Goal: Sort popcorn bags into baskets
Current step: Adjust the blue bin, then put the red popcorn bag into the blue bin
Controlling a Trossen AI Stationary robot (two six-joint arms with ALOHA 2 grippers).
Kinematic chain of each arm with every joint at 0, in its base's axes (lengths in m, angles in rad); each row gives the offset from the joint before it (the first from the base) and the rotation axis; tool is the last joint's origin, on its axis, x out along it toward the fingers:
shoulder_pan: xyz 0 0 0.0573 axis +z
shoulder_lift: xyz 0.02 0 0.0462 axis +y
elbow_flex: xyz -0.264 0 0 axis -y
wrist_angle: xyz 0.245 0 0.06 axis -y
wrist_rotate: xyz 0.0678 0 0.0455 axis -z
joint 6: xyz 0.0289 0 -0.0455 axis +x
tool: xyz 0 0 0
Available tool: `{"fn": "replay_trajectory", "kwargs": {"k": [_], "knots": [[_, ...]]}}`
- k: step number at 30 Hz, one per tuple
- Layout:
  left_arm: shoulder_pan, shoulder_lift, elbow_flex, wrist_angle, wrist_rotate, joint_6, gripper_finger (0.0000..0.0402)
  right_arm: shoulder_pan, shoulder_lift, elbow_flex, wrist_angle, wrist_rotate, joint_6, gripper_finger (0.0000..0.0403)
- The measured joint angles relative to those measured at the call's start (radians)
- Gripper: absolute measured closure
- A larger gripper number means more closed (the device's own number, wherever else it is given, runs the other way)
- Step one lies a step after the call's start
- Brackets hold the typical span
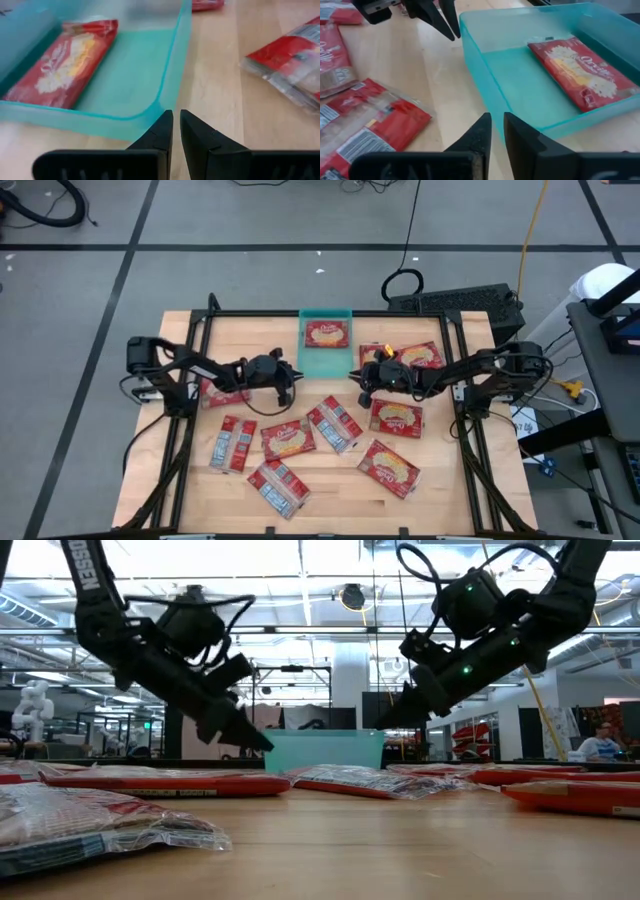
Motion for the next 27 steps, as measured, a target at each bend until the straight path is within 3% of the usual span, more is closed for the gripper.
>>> {"fn": "replay_trajectory", "kwargs": {"k": [8, 12, 20, 27], "knots": [[0.017, 0.033, 0.003, 0.034, -0.014, 0.0, 0.0362, -0.032, 0.0, 0.0, 0.0, -0.004, -0.028, 0.0379], [0.017, 0.006, 0.003, -0.036, -0.018, -0.007, 0.0362, -0.036, 0.0, 0.0, 0.002, -0.007, -0.046, 0.0381], [0.014, -0.228, 0.003, -0.396, -0.037, -0.051, 0.0362, -0.036, 0.0, 0.0, 0.075, -0.051, -0.052, 0.0381], [0.032, -0.386, 0.004, -0.789, -0.049, -0.23, 0.0338, -0.036, 0.0, 0.0, 0.152, -0.052, -0.077, 0.0381]]}}
